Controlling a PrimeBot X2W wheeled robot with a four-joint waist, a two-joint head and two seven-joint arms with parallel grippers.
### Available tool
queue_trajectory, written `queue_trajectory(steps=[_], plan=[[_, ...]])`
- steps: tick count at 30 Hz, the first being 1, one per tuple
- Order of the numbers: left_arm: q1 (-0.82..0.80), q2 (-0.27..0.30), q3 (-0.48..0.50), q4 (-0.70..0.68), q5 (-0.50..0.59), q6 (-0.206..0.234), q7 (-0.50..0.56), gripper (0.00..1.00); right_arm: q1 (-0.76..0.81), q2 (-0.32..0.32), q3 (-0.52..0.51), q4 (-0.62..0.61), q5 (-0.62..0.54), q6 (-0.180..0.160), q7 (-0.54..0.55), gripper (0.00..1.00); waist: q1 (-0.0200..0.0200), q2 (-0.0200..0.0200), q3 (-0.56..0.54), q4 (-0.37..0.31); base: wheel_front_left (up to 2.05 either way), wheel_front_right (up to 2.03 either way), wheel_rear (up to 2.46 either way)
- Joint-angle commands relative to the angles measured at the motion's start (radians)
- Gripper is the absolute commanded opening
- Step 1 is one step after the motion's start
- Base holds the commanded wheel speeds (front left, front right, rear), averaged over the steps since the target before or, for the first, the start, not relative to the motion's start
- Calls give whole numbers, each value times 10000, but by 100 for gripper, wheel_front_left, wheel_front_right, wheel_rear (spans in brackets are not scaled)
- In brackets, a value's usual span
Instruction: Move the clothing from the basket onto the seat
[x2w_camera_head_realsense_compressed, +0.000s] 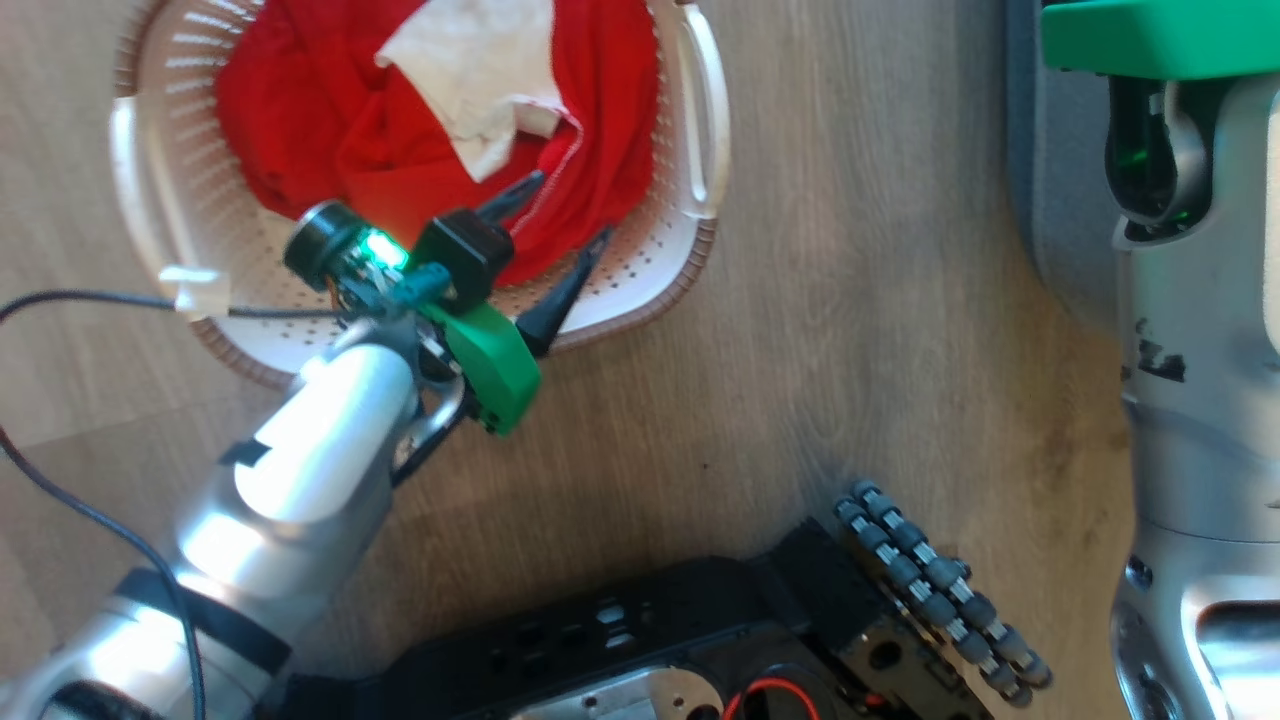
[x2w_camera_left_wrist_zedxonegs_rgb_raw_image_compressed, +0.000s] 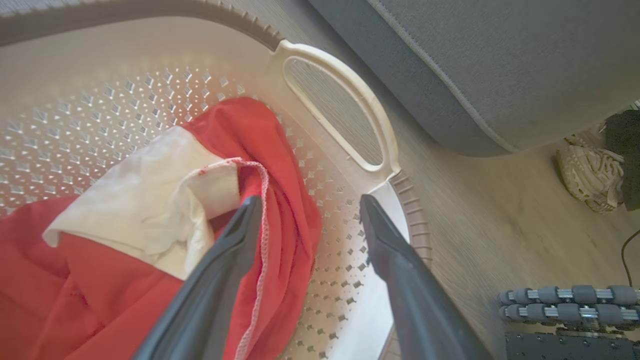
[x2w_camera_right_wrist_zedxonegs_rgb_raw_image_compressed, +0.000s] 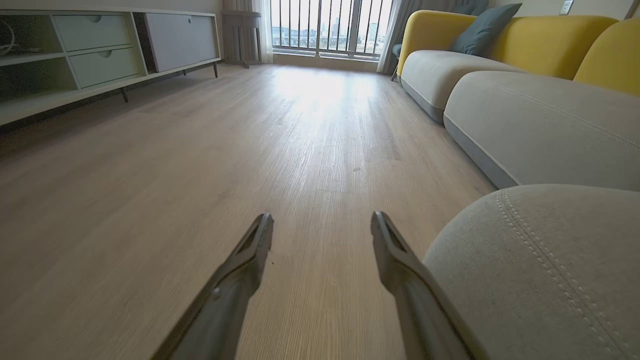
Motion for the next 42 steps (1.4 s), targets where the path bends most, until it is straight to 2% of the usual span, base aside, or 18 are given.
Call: queue_trajectory(steps=[1,5,14,23,24,25,26,32,37,42], plan=[[-19,280,205,-21,-4,-11,-93,100,158,157,114,-398,130,-2,-61,100,-1,1,327,-343,0,0,0],[-383,401,440,688,403,-11,-93,100,267,158,117,-511,336,-2,-61,100,-1,1,544,-602,0,0,0],[-849,152,589,1976,1060,-11,-93,100,846,158,-51,-610,499,-2,-61,100,-1,1,683,-733,0,0,0],[-1514,-497,164,3410,1571,-4,-93,100,1336,158,-82,-774,631,-2,-61,100,-1,1,719,-810,0,0,0],[-1583,-578,113,3436,1543,-6,-93,83,1369,158,-70,-779,646,-2,-61,100,-1,1,715,-815,0,0,0],[-1630,-640,63,3426,1492,-7,-93,25,1391,158,-61,-773,664,-2,-61,100,-1,1,707,-815,0,0,0],[-1651,-685,20,3393,1403,-7,-93,0,1399,158,-58,-756,680,-2,-61,100,-1,1,696,-812,0,0,0],[-1731,-520,-270,3265,793,-9,-93,0,1221,158,7,-592,836,-2,-61,100,-1,1,530,-851,0,0,0],[-1670,-87,137,2595,441,-10,-93,0,986,158,223,-505,929,-2,-61,100,-1,1,259,-914,0,0,0],[-1014,-128,615,1712,332,-10,-93,0,1024,158,300,-163,497,-2,-61,100,-1,1,-852,-350,0,0,0]])
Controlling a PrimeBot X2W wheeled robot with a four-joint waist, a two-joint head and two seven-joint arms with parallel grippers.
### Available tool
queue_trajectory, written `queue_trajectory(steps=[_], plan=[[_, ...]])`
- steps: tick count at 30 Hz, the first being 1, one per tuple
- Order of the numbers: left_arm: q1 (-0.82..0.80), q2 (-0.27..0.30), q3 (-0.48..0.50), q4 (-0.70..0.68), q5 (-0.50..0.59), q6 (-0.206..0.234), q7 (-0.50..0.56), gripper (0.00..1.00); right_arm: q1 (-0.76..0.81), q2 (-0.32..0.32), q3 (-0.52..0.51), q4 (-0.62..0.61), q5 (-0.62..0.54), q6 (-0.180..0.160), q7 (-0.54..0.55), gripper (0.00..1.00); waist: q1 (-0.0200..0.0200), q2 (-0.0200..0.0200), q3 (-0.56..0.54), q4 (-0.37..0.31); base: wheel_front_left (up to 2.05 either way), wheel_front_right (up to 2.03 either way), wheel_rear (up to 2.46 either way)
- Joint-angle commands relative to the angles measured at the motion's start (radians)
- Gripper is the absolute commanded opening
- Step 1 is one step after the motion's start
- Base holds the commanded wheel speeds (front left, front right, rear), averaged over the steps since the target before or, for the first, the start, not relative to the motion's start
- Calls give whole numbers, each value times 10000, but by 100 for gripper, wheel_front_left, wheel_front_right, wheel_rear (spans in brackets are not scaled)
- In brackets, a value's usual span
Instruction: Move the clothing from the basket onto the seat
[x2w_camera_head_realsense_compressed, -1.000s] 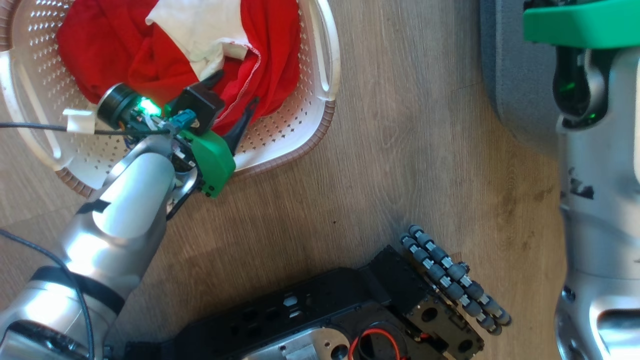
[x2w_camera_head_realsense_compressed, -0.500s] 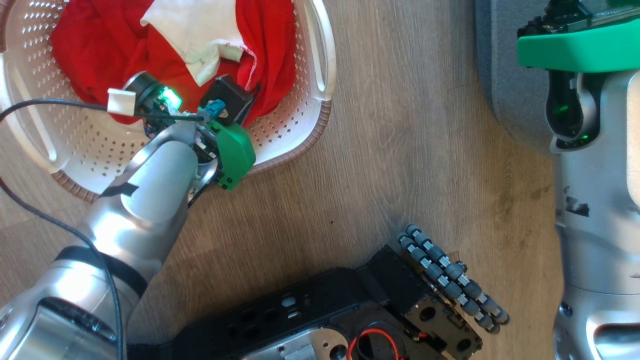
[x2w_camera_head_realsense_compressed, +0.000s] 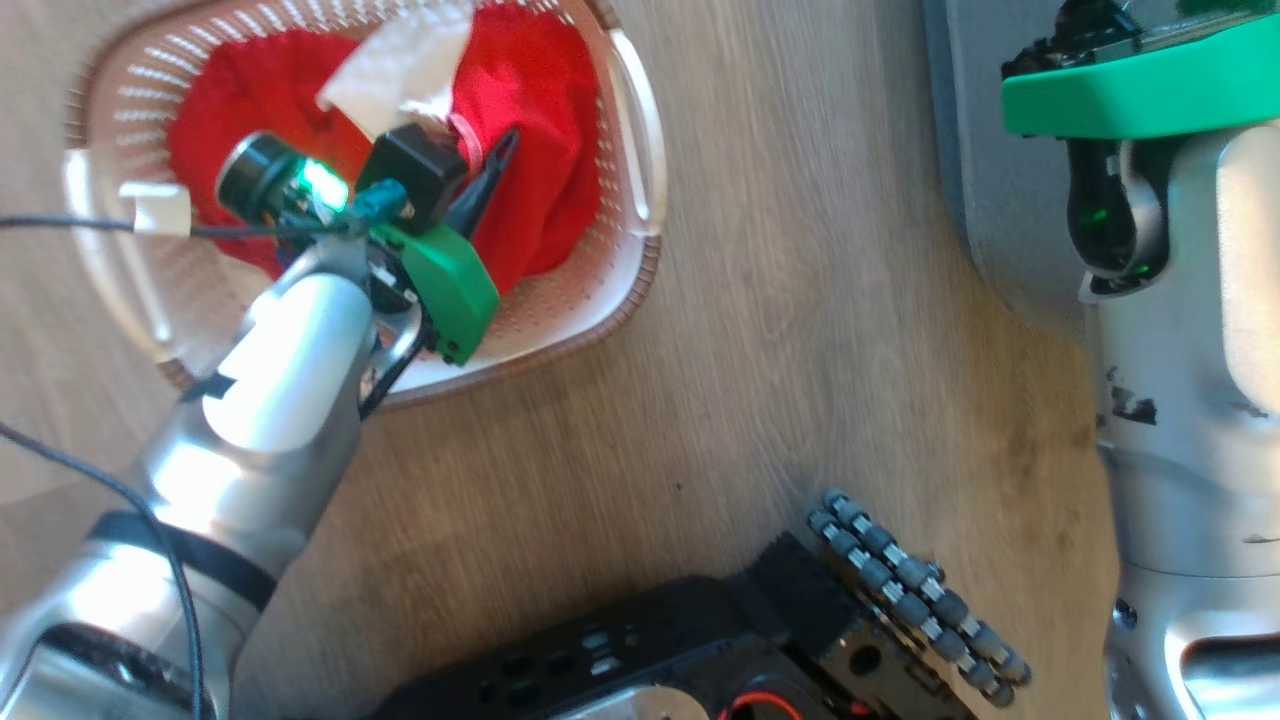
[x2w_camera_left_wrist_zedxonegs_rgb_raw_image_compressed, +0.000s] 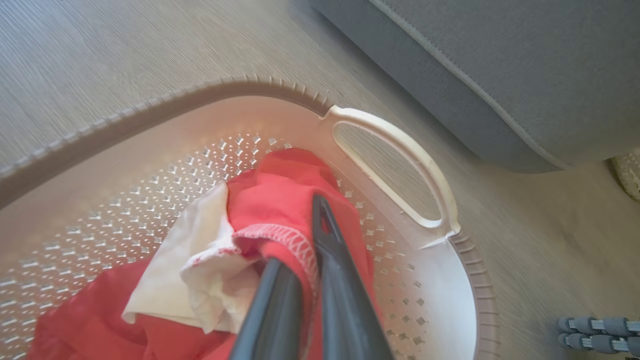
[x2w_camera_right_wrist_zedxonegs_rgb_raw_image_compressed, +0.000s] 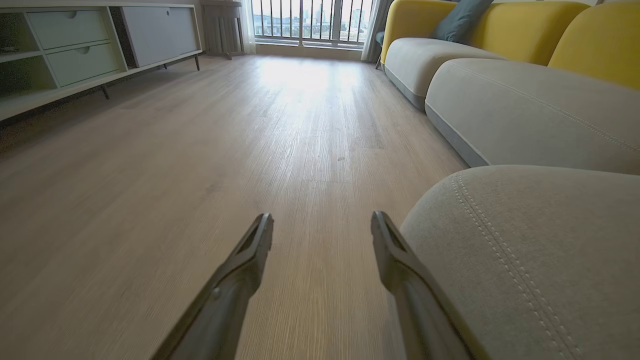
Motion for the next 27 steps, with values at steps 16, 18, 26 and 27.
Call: queue_trajectory(steps=[16,18,26,27], plan=[[1968,-538,1882,-1986,123,-11,-53,0,965,114,504,1093,-832,-2,-61,100,0,-1,-3685,1829,0,0,0],[2164,-593,2119,-2198,181,-11,-53,0,1109,114,525,1212,-851,-2,-61,100,0,-1,-4055,1954,0,0,0],[2877,-820,2789,-2877,364,-11,-53,0,1757,114,554,1749,-916,-2,-61,100,0,-1,-5411,2379,0,0,0],[2969,-852,2849,-2952,383,-11,-53,0,1854,114,541,1803,-921,-2,-61,100,0,-1,-5590,2426,0,0,0]])
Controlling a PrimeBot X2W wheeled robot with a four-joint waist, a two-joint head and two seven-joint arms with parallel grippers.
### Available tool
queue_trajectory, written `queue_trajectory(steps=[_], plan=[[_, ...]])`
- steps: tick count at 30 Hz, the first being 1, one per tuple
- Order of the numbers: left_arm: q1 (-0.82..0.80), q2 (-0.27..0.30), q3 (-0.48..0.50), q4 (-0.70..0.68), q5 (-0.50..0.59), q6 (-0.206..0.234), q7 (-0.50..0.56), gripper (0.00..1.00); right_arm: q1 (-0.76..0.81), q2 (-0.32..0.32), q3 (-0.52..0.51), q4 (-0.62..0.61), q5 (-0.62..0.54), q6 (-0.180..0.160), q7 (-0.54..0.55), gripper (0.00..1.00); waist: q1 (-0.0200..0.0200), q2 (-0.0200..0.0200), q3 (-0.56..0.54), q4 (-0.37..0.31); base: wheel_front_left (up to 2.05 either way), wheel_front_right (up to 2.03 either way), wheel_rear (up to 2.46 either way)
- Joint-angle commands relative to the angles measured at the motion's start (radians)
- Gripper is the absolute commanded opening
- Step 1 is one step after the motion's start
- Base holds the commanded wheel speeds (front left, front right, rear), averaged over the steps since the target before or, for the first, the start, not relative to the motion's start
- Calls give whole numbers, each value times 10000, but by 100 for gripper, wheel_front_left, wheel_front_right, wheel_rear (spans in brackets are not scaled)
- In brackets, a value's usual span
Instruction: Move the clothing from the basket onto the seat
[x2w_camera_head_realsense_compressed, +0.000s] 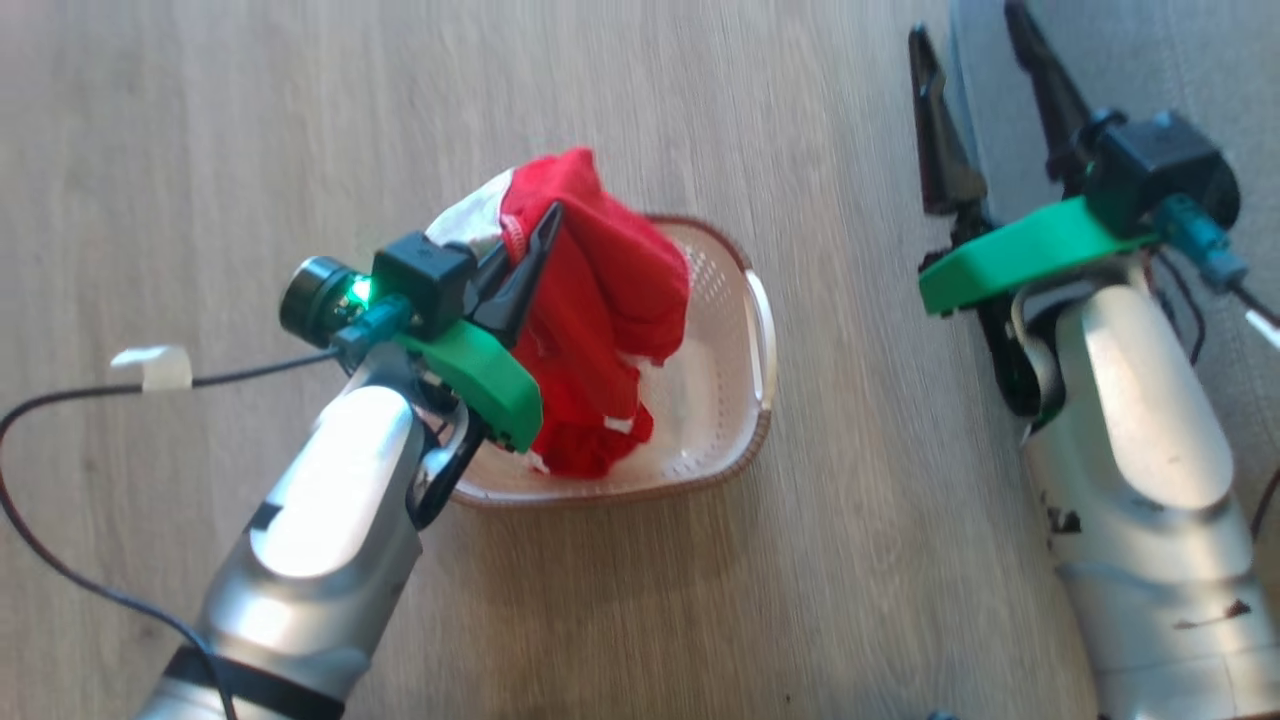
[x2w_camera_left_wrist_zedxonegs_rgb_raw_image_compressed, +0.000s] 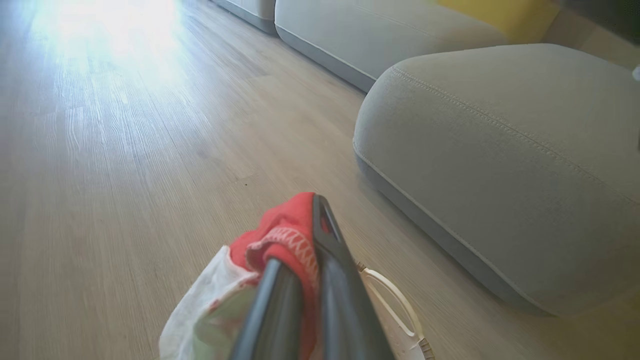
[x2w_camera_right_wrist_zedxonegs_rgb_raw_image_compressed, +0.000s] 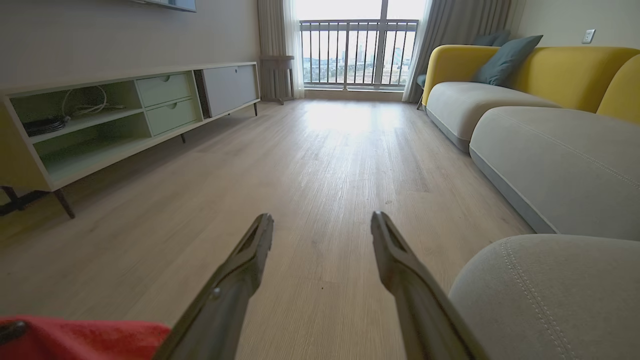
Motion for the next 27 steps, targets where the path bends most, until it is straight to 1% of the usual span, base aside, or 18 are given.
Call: queue_trajectory(steps=[1,10,15,20,27], plan=[[0,60,365,-399,70,-11,-53,0,118,122,142,-244,-70,-2,-63,100,1,-1,-572,290,0,0,0],[525,-111,604,-1056,218,-11,-53,0,986,21,183,121,73,-2,-63,100,1,-1,-1943,550,0,0,0],[594,-147,678,-1416,277,-11,-53,0,1369,-79,274,262,241,-2,-63,100,1,-1,-2497,631,0,0,0],[552,-162,720,-1721,333,-11,-53,0,1655,-140,347,352,401,-2,-63,100,1,-1,-2909,674,0,0,0],[180,-160,639,-2300,374,-11,-53,0,1911,-175,366,361,502,-2,-63,100,1,-1,-3119,750,0,0,0]])
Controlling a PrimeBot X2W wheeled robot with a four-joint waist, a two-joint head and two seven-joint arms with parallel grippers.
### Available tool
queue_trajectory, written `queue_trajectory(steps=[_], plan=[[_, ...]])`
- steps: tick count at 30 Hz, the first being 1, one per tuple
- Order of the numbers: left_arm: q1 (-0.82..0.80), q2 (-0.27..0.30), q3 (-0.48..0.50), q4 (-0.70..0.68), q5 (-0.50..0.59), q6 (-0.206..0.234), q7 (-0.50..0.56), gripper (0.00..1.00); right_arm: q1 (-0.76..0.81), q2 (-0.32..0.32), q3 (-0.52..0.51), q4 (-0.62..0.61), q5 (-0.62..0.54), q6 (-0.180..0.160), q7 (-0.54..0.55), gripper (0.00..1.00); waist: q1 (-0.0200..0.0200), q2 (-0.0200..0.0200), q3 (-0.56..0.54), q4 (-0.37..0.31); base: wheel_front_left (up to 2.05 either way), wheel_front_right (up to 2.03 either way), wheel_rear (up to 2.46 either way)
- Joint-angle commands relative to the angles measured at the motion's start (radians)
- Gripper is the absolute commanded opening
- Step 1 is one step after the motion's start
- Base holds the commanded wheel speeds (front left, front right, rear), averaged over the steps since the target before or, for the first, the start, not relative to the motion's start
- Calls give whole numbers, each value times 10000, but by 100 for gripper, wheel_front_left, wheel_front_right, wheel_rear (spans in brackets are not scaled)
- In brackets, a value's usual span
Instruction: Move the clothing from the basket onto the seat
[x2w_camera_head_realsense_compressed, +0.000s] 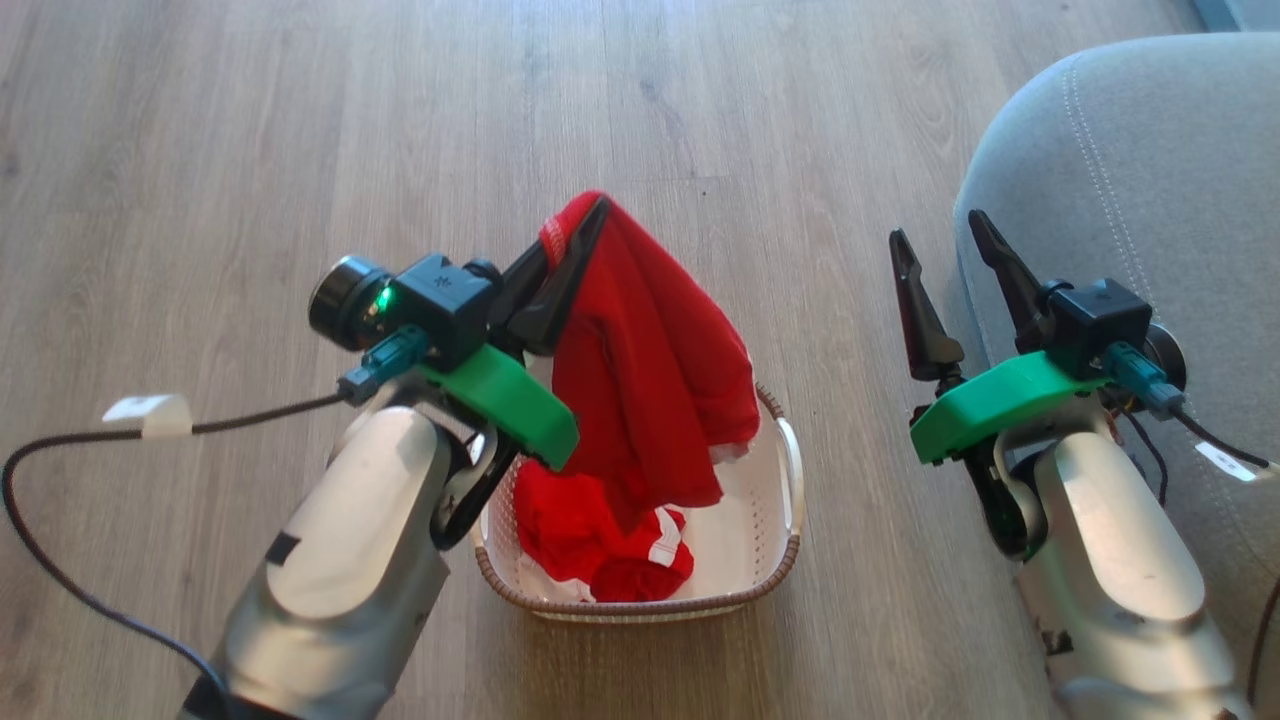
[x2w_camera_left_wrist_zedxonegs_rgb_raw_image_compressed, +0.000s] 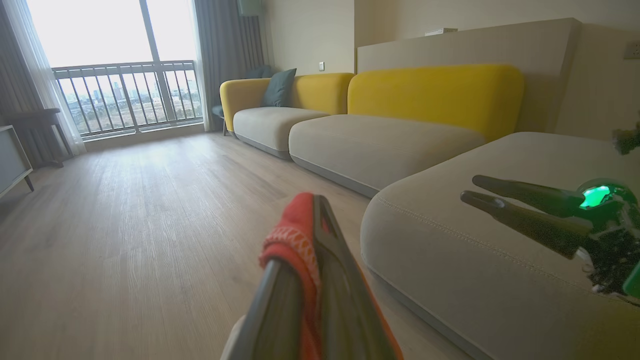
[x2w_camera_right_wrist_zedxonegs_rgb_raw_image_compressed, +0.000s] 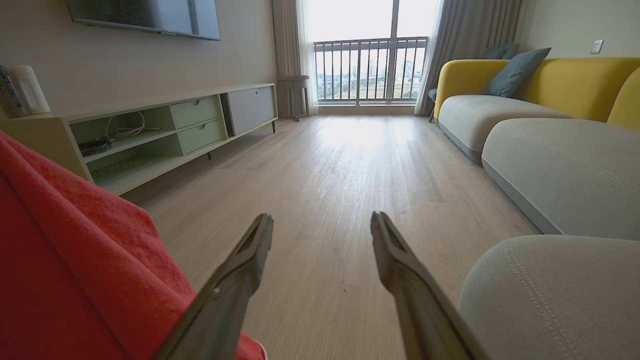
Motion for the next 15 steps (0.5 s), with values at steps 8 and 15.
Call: queue_trajectory(steps=[8,15], plan=[[-1469,109,147,-1081,71,-11,-53,0,28,-87,279,-264,130,-2,-63,100,1,-1,-151,66,0,0,0],[-1890,115,91,-1246,23,-11,-53,0,-58,-42,623,-457,263,-2,-63,100,1,-1,-83,14,0,0,0]])
